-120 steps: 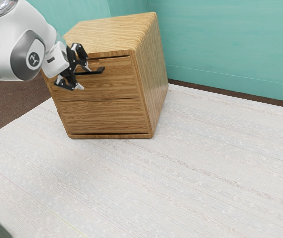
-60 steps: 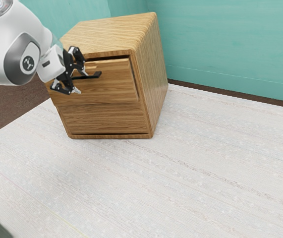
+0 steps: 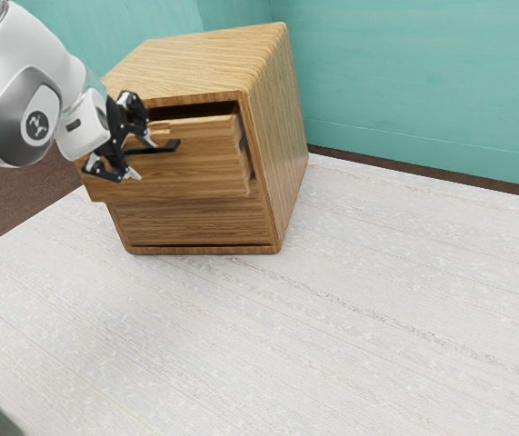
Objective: Pull the drawer handle with one arm to open the drawer
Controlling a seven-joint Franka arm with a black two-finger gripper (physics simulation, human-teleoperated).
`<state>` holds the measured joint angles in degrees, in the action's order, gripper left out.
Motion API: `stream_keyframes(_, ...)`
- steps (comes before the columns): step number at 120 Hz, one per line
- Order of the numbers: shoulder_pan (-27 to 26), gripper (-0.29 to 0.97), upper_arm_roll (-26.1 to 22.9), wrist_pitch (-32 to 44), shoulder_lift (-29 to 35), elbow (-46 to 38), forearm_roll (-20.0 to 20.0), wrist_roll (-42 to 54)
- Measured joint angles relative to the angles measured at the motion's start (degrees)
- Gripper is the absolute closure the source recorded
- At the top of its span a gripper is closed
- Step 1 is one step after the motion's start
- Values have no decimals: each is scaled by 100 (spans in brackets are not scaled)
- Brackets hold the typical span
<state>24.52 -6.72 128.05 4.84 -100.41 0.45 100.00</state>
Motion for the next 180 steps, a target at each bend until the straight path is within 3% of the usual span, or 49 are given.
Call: stream_keyframes(180,70,38,30,172,1453,-1518,-29,-114)
